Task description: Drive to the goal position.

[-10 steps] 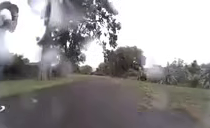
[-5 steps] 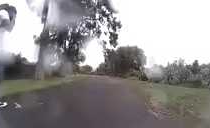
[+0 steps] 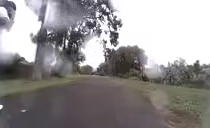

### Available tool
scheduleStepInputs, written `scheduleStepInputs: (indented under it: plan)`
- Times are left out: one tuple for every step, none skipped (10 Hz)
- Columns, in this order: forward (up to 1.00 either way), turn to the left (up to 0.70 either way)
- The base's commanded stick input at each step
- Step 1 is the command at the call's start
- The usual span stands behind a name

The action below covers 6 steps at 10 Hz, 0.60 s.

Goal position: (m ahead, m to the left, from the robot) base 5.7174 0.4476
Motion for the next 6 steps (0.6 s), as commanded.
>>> scheduleStepInputs:
  plan:
    - [0.85, 0.00]
    - [0.85, 0.00]
    - [0.85, 0.00]
    - [0.85, 0.00]
    - [0.85, 0.00]
    - [0.85, 0.00]
